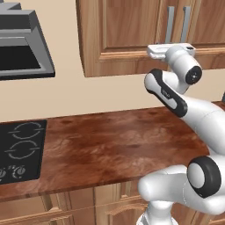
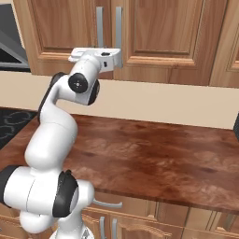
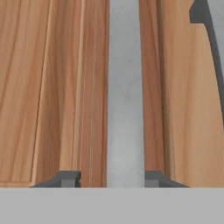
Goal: Move the condiment bottle and oil and vinegar bottle from the cabinet to the dining counter.
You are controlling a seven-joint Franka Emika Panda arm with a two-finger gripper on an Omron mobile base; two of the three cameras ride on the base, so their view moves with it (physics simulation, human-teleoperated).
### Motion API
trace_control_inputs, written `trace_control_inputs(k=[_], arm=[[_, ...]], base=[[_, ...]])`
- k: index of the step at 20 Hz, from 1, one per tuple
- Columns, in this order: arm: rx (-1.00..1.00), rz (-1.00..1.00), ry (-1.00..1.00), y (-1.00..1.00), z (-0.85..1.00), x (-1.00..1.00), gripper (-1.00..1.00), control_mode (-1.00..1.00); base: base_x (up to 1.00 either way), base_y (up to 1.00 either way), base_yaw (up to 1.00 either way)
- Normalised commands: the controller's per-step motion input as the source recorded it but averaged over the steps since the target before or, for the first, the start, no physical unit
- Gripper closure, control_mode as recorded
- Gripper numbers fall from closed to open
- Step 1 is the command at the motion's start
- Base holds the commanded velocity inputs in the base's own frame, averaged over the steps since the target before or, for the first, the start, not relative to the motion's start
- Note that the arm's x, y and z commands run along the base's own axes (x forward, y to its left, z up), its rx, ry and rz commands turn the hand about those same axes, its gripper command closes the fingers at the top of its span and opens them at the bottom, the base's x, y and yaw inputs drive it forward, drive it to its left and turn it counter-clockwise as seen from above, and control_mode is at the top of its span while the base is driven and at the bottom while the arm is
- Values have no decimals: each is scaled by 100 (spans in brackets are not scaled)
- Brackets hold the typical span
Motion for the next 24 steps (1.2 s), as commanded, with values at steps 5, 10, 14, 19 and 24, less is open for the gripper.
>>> trace_control_inputs(k=[5, 10, 14, 19, 24], arm=[[0, 0, 4, 23, 0, 3, 100, -100], [0, 3, 0, 8, 0, -29, 100, -100], [0, 4, 0, 16, 0, -65, 100, -100], [-3, 4, 0, 27, 1, -86, 100, -100], [-6, 2, 1, 46, 0, -95, 100, -100]], base=[[0, 0, 0], [0, 0, 0], [0, 0, 0], [0, 0, 0], [0, 0, 0]])
